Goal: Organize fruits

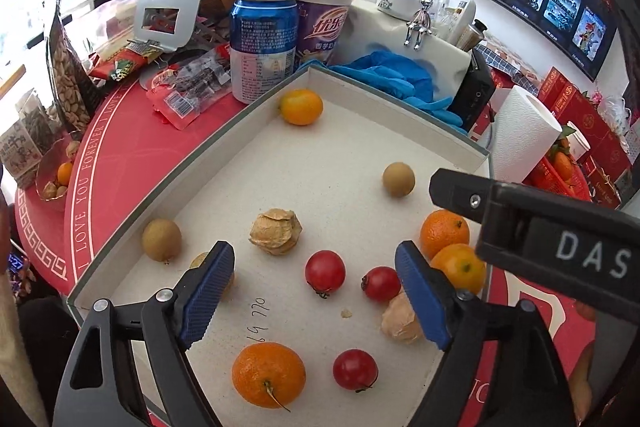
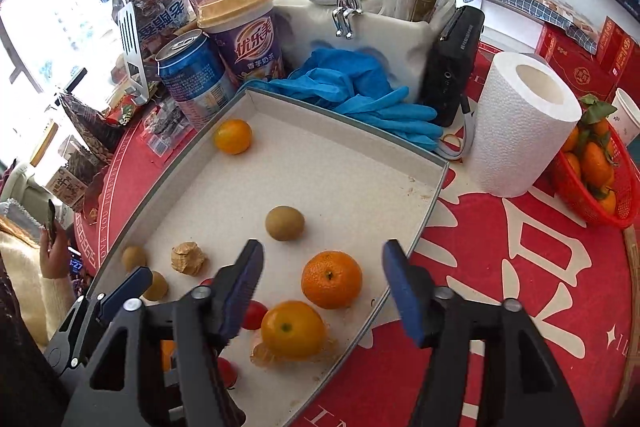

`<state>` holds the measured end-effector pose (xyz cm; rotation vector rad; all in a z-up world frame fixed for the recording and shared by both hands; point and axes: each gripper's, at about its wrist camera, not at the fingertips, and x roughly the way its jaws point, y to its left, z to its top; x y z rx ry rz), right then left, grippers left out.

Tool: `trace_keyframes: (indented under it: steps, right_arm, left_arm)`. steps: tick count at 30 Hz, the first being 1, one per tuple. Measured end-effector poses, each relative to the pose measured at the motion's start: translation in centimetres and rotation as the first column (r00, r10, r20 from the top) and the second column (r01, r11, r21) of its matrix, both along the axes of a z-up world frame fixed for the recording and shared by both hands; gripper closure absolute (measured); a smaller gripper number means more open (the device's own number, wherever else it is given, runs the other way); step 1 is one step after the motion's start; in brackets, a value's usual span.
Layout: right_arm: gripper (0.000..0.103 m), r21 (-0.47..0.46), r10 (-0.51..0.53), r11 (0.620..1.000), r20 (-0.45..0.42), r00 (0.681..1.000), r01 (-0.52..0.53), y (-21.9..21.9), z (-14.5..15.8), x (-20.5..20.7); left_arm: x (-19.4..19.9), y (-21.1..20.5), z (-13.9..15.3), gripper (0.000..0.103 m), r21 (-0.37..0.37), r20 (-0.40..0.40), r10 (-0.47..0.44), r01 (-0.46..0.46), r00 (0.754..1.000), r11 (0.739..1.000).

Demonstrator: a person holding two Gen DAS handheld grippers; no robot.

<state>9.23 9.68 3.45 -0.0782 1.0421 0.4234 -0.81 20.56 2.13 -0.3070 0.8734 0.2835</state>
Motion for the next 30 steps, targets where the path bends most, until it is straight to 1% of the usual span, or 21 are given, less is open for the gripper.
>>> trace_keyframes:
  steps: [2,4,5,6,7,11,16,20,23,30]
  right_arm:
    - [0.026,-0.011,-0.001,1.0,0.019,1.0,0.001,0.0,0.4,0.0]
    - [0.026,-0.02,0.003,1.0,0.015,1.0,-0.003,0.0,0.7,0.0]
    - [0.02,-0.023,0.005,1.0,0.006,1.0,-0.005,-0.1,0.7,0.0]
    - [0.011,-0.026,0.009,1.0,-0.003,1.0,-0.009,-0.1,0.7,0.1]
    - [0.0,-0.029,0.007,1.0,-0.005,1.0,-0.007,-0.1,0.6,0.1]
    - [0.0,-0.057,-0.002,0.998,0.015,1.0,0.003,-0.4,0.8,-0.1]
    - [0.0,-0.098,-0.004,0.995,0.017,1.0,0.006,-0.6,0.6,-0.3]
    - [0.0,-0.104,0.0,0.995,0.02,1.0,0.002,-0.6,0.6,-0.5]
    - [0.0,-0.107,0.003,0.994,0.021,1.0,-0.001,-0.6,0.6,-0.6]
    - [0.0,-0.107,0.004,0.994,0.023,1.0,-0.002,-0.8,0.5,-0.9]
  left_arm:
    - [0.1,-0.1,0.1,0.014,0.017,-0.003,0.006,-0.006,1.0,1.0]
    - [0.2,-0.4,0.2,0.01,0.047,-0.017,0.006,-0.005,1.0,0.999]
    - [0.2,-0.6,0.2,0.009,0.066,-0.022,0.004,-0.002,1.0,0.998]
    - [0.3,-0.8,0.2,0.0,0.09,-0.033,0.01,-0.007,0.999,0.996]
    - [0.4,-1.0,0.2,0.0,0.106,-0.037,0.011,-0.007,0.999,0.994]
    - [0.2,-1.2,0.3,0.0,0.111,-0.017,-0.003,0.005,1.0,0.994]
    - [0.4,-1.2,0.0,0.0,0.074,-0.025,-0.02,0.022,0.999,0.997]
    - [0.5,-1.2,-0.2,0.0,0.068,-0.037,-0.012,0.015,0.999,0.998]
    - [0.4,-1.1,-0.2,0.0,0.059,-0.031,-0.007,0.009,1.0,0.998]
    - [0.0,-1.2,0.3,0.0,0.085,0.005,0.006,-0.006,1.0,0.996]
